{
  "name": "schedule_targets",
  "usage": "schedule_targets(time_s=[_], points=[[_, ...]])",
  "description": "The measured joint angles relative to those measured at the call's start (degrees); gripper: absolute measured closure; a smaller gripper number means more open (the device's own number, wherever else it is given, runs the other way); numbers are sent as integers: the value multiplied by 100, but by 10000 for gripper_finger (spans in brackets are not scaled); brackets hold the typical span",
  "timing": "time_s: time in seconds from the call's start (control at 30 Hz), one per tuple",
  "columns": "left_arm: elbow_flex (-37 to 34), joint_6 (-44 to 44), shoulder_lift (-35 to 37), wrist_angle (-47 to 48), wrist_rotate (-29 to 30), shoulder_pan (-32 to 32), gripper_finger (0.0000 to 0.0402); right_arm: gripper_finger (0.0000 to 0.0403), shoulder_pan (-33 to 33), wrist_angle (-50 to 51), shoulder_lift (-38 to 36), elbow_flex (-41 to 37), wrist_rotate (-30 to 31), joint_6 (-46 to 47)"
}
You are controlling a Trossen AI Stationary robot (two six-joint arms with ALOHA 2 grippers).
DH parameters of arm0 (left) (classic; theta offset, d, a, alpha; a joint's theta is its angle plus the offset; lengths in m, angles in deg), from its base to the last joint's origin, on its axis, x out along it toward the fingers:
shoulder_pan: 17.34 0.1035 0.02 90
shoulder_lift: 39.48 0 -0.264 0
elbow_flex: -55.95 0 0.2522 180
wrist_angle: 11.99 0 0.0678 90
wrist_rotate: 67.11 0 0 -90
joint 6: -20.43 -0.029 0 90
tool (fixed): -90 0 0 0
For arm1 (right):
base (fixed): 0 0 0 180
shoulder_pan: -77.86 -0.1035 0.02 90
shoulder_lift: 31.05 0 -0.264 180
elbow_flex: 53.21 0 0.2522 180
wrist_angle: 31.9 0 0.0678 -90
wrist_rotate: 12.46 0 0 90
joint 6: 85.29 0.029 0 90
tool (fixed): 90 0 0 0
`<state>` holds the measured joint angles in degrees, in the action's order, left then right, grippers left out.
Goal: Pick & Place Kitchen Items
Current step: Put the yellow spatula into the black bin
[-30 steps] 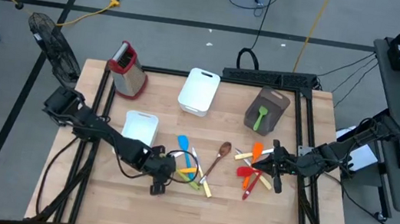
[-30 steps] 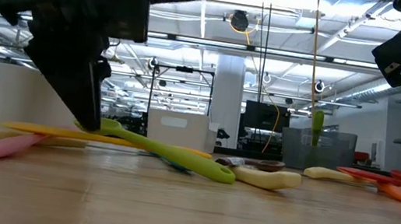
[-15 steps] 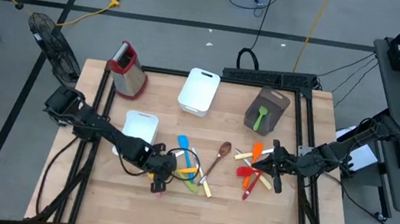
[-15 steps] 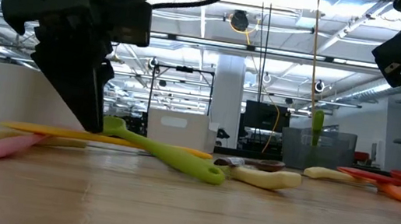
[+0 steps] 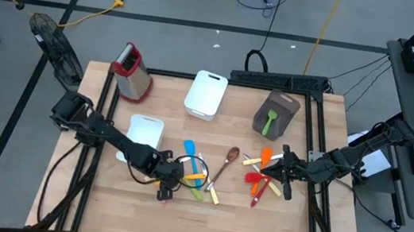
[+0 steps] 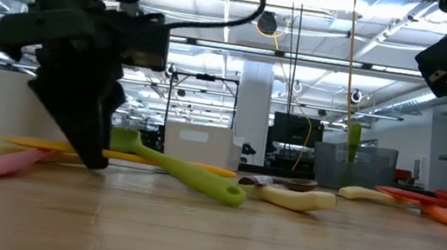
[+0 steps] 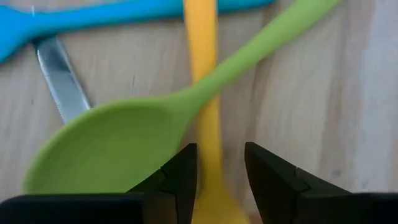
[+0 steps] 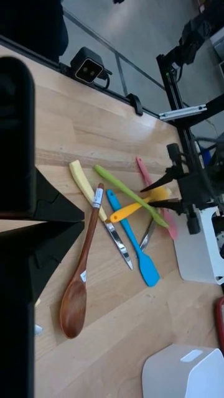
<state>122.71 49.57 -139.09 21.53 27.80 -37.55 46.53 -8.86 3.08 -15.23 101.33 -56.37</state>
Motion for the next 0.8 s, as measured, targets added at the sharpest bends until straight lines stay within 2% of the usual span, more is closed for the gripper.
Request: schedule_targets(time_s=[0.6,0.8], points=[[73,-50,-144,-95,-182,22,264,399,2,-2,0,0,13,23],[157,-188,-146,5,-332,15,317,399,2,-4,1,0,13,35]])
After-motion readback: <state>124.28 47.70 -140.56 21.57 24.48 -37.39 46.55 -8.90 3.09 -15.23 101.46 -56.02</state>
